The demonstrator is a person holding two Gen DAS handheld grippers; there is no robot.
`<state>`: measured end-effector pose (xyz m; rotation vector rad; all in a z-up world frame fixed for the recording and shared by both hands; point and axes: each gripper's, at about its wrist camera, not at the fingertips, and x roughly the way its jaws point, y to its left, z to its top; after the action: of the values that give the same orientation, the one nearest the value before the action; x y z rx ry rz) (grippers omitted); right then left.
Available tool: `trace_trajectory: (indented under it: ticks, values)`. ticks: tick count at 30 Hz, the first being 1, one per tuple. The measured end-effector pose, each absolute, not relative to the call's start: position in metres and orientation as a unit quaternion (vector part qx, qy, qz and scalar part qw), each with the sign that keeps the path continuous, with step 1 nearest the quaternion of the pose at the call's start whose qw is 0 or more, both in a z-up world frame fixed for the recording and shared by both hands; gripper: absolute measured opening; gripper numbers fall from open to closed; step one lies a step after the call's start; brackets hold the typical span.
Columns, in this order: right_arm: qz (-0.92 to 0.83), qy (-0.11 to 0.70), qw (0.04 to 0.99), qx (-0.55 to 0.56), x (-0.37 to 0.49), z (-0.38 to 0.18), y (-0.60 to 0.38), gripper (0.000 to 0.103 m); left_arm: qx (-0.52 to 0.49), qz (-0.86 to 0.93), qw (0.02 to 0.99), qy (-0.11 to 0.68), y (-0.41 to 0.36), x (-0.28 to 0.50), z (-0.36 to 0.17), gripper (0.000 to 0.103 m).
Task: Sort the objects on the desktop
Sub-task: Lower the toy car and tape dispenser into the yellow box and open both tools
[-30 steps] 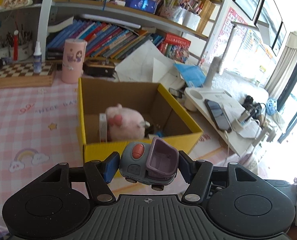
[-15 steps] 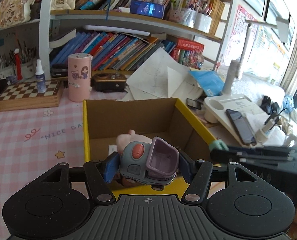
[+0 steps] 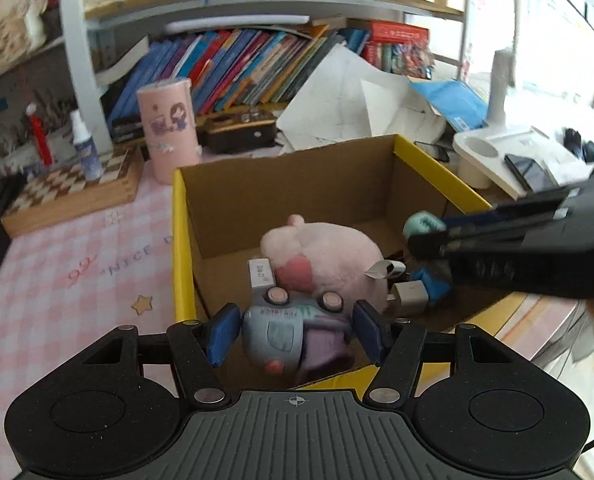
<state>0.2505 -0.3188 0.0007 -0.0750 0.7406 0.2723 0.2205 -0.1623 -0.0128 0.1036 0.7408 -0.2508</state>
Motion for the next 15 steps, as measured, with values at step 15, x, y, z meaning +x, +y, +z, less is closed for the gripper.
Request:
trace_trajectory:
  ticks: [15]
  values:
    - [0.166, 0.42, 0.89, -0.063, 0.276, -0.036, -0.31, 0.023, 0.051, -0.116, 0.927, 0.352, -0.162, 0.22, -0.014, 0.068]
